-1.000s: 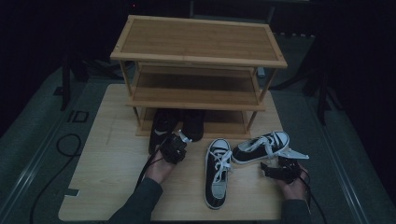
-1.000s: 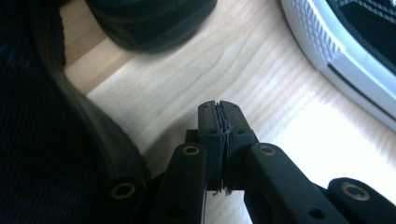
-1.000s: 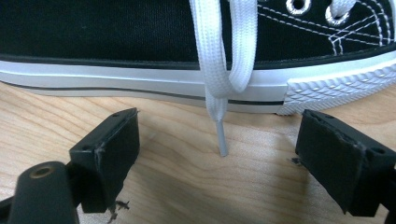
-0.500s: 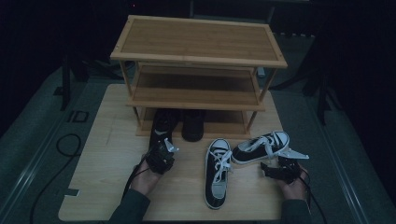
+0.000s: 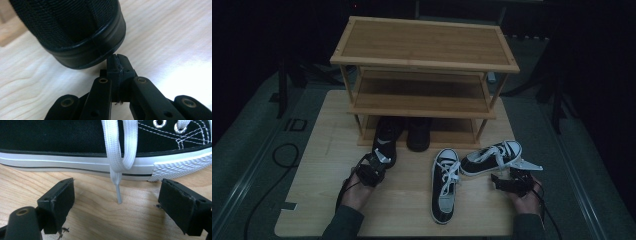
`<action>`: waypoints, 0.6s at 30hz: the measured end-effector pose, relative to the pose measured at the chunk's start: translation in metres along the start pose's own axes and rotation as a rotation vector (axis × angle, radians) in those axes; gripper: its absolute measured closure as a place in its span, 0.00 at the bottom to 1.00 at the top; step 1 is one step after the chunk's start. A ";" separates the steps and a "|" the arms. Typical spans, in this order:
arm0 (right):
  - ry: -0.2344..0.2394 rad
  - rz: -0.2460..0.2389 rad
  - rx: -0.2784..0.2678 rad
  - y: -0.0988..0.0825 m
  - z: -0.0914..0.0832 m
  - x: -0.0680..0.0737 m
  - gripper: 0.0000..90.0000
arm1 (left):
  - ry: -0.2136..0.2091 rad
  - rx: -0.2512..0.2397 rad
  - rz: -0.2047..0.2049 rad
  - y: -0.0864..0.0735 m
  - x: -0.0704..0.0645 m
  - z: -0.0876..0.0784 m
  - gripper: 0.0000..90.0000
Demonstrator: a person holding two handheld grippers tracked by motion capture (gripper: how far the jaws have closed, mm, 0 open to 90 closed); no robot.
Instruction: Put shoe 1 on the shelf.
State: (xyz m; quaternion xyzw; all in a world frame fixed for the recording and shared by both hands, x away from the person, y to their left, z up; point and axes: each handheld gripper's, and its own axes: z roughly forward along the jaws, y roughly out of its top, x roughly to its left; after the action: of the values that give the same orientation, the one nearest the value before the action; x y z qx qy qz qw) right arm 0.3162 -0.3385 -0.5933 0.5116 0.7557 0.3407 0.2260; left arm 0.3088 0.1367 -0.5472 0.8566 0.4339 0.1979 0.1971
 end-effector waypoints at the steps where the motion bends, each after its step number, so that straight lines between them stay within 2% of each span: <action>1: 0.000 0.000 0.000 0.000 0.000 0.000 0.15 | 0.001 0.001 -0.004 0.001 0.002 0.001 1.00; 5: 0.000 0.000 -0.001 0.000 0.000 0.000 0.15 | -0.008 -0.004 -0.003 0.003 0.005 0.001 1.00; 6: 0.000 0.000 -0.001 0.000 0.000 0.000 0.15 | 0.019 -0.008 0.001 0.007 0.008 0.003 1.00; 8: 0.000 -0.001 -0.001 0.000 0.000 0.000 0.15 | 0.023 -0.013 -0.007 0.008 0.011 0.005 0.99; 14: 0.000 -0.001 -0.001 0.000 0.000 0.000 0.15 | 0.033 0.008 -0.012 0.001 0.012 0.008 0.98; 18: 0.000 0.001 -0.001 0.000 0.000 0.000 0.15 | 0.056 0.022 -0.036 -0.003 0.018 0.012 0.98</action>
State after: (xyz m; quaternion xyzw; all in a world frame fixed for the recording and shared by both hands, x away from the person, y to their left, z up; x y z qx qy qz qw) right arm 0.3162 -0.3384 -0.5934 0.5117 0.7553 0.3413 0.2262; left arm 0.3230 0.1511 -0.5563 0.8449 0.4566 0.2133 0.1791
